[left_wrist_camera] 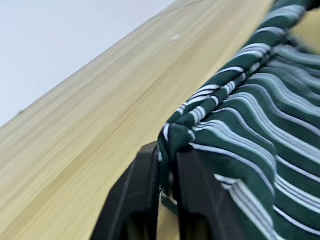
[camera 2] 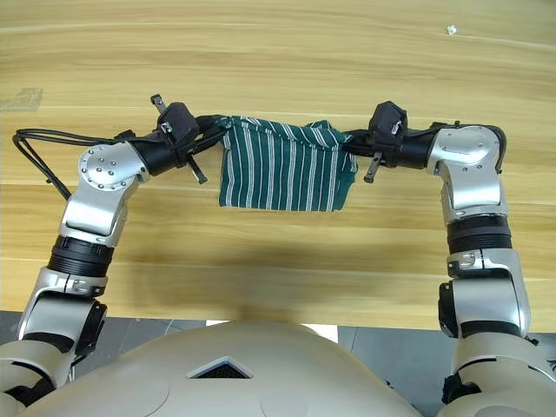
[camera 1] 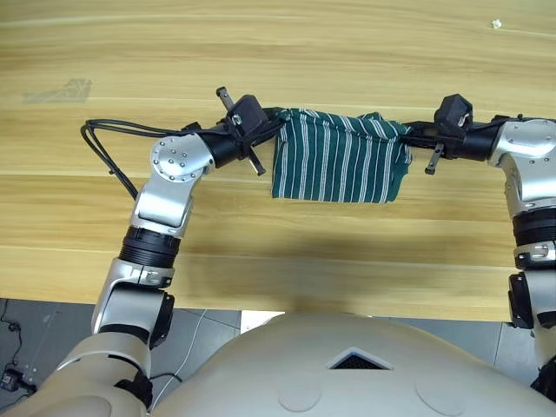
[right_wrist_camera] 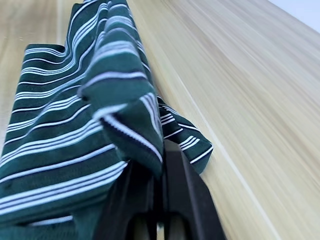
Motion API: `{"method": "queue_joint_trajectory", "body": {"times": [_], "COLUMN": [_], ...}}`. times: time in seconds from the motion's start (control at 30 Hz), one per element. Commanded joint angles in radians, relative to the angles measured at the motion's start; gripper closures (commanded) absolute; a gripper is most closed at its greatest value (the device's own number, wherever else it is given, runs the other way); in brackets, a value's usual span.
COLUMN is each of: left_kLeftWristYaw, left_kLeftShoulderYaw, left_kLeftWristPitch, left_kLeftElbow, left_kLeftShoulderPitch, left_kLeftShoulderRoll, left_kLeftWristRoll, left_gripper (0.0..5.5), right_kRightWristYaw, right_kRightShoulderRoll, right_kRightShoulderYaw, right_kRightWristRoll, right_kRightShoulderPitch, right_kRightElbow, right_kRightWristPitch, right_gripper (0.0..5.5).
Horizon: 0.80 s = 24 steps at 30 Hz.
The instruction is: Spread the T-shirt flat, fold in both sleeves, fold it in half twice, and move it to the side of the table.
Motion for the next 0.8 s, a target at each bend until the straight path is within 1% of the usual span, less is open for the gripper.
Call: {"method": "queue_joint_trajectory", "body": {"times": [0.03, 0.13, 0.2, 0.37, 0.57, 0.67, 0.73, 0.8], "left_kLeftWristYaw": [0.09, 0.141, 0.159, 0.177, 0.214, 0.228, 0.235, 0.243], "left_kLeftShoulderYaw": [0.052, 0.073, 0.081, 0.08, 0.101, 0.113, 0.116, 0.116], "left_kLeftWristPitch": [-0.018, -0.035, -0.041, -0.063, -0.09, -0.101, -0.103, -0.107], "left_kLeftElbow": [0.067, 0.098, 0.109, 0.113, 0.079, 0.062, 0.066, 0.059], "left_kLeftShoulderPitch": [-0.037, -0.041, -0.03, 0.011, 0.053, 0.088, 0.099, 0.113], "left_kLeftShoulderRoll": [-0.039, -0.056, -0.062, -0.081, -0.116, -0.131, -0.148, -0.164], "left_kLeftWristRoll": [0.03, 0.05, 0.059, 0.067, 0.062, 0.055, 0.054, 0.054], "left_gripper": [4.35, 3.83, 3.53, 2.69, 1.86, 1.4, 1.11, 0.79], "right_kRightWristYaw": [-0.094, -0.184, -0.246, -0.342, -0.4, -0.392, -0.355, -0.319], "right_kRightShoulderRoll": [0.055, 0.081, 0.087, 0.098, 0.11, 0.115, 0.114, 0.079], "right_kRightShoulderYaw": [-0.026, -0.035, -0.046, -0.069, -0.067, -0.055, -0.038, -0.008], "right_kRightWristRoll": [-0.04, -0.081, -0.105, -0.143, -0.173, -0.183, -0.191, -0.228], "right_kRightShoulderPitch": [-0.066, -0.089, -0.104, -0.12, -0.1, -0.079, -0.06, -0.038], "right_kRightElbow": [0.082, 0.148, 0.193, 0.266, 0.28, 0.298, 0.287, 0.274], "right_kRightWristPitch": [-0.055, -0.089, -0.113, -0.168, -0.208, -0.208, -0.202, -0.204], "right_gripper": [4.77, 4.2, 3.98, 3.98, 3.98, 3.98, 3.98, 3.98]}}
